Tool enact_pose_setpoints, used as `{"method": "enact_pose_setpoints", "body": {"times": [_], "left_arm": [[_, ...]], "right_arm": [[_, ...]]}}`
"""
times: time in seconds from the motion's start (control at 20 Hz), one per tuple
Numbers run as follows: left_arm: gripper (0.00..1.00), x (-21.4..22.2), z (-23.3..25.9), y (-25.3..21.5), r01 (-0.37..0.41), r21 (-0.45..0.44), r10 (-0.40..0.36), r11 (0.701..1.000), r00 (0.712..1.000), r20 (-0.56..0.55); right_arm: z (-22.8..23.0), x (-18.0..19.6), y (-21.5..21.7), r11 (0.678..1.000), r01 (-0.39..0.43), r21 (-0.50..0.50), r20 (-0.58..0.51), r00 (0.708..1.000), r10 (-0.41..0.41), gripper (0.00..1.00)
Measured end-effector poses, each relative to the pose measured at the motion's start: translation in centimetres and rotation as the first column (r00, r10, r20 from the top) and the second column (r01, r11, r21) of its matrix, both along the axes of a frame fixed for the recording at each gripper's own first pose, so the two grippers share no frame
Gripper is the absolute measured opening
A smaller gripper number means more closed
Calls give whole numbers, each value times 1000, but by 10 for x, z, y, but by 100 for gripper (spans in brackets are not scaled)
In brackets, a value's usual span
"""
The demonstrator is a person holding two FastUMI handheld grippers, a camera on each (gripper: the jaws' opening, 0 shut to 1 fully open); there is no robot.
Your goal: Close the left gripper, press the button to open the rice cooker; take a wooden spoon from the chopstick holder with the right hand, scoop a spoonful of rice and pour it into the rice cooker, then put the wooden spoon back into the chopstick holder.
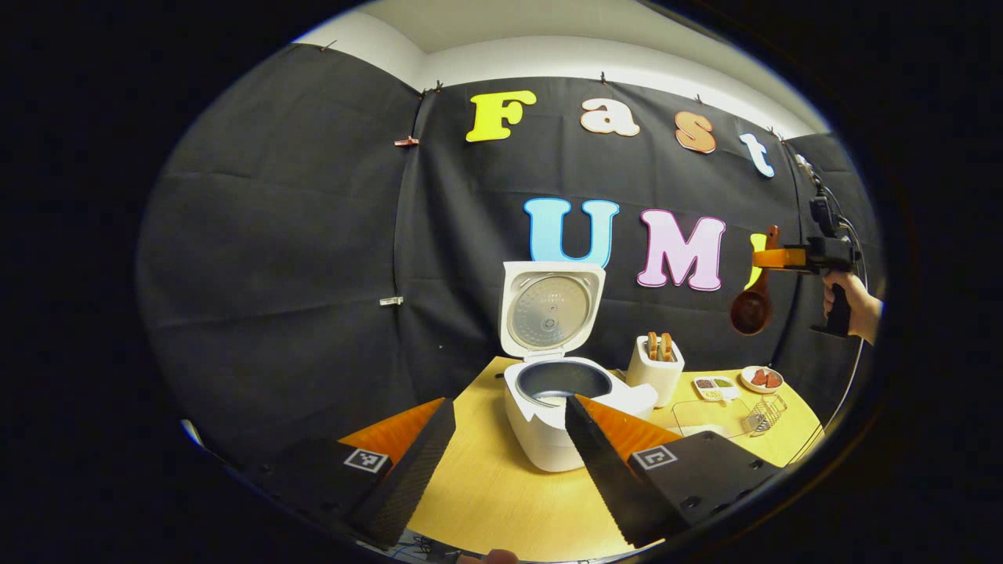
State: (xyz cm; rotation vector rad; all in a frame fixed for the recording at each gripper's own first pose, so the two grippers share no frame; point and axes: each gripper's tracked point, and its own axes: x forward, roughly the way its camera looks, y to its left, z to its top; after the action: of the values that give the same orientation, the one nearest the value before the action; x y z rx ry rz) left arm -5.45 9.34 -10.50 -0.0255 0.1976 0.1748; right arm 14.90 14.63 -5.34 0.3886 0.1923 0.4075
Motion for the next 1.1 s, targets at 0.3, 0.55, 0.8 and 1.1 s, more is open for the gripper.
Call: {"method": "enact_pose_setpoints", "body": {"times": [0.3,0.55,0.8,1.1], "left_arm": [[97,-4,10,-26,31,16,-31,999,999,4],[97,-3,15,-47,60,33,-61,998,998,7],[97,-1,20,-65,81,50,-81,995,997,-12],[97,1,20,-76,81,73,-79,994,996,-34]], "right_arm": [[-58,-16,-100,992,118,-47,-83,989,-121,13],[-132,-22,-148,986,158,-60,-191,967,-167,13],[-221,-6,-160,978,189,-88,-291,934,-207,13],[-308,-8,-160,962,250,-112,-435,858,-274,13]]}}
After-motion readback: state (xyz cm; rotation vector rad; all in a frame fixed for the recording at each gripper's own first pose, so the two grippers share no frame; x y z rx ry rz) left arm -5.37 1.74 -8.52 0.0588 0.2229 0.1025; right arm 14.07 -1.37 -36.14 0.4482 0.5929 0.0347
